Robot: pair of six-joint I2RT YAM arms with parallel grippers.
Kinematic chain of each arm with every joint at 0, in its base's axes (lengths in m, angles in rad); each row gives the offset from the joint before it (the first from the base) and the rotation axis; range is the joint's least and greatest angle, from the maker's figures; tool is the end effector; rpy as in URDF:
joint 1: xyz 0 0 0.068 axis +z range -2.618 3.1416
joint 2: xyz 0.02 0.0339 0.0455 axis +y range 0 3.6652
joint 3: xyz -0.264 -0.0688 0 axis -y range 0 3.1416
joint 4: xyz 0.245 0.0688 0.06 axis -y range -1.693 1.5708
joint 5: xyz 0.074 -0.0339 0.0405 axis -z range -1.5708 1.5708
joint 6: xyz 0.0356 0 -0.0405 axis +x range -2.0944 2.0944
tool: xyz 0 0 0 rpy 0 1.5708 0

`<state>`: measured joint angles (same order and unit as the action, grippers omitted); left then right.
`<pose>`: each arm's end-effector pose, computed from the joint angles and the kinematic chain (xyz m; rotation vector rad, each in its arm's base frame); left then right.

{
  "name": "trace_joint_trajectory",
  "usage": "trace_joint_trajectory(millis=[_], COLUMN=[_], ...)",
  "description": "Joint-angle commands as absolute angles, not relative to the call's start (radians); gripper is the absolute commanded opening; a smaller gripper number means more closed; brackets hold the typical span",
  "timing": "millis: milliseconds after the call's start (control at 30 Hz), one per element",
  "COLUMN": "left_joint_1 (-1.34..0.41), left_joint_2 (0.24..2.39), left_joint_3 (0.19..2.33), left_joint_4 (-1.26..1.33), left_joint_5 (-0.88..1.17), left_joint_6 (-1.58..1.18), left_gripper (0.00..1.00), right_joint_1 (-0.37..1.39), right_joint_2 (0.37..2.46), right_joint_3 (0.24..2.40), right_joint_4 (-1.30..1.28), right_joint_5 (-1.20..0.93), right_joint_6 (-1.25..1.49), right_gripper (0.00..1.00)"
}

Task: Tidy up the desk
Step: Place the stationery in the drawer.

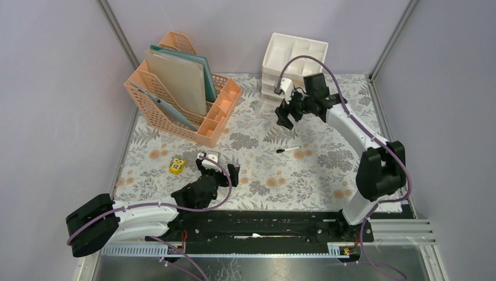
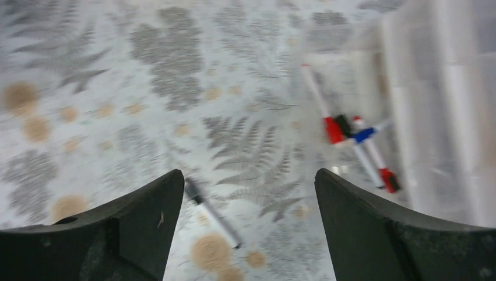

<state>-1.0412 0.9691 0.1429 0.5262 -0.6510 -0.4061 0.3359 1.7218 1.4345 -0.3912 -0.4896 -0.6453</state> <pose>0.1088 -0.1431 0.1614 0.1345 1.8229 -0.4174 0.3662 0.1456 0.2964 -1.2492 1.7891 0.3751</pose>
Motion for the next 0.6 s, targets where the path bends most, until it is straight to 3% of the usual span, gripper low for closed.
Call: trace_joint_trajectory(millis=[0,267,567], left_joint_1=[-1.039,-1.04,-1.04], left_joint_2=[0.957,0.98,0.985], left_joint_3=[0.136,0.15,0.153], left_joint_4=[0.576,0.569,0.568], left_joint_5=[-0.675,-0.678,-0.679], left_joint_6=[-0.395,-0.395,-0.397], left_gripper=[0.99,0.99,0.99], right_joint_1=[0.347,0.347,0.346], right_joint_2=[1.616,1.615,1.787], right_joint_3=[1.309,1.168,1.235], right_joint_4=[-0.484,-0.487,-0.621], right_joint_5=[-0.732,-0.65,-0.443], right_joint_6=[-0.688,-1.023,-1.399], right_gripper=[0.89,0.91,0.91])
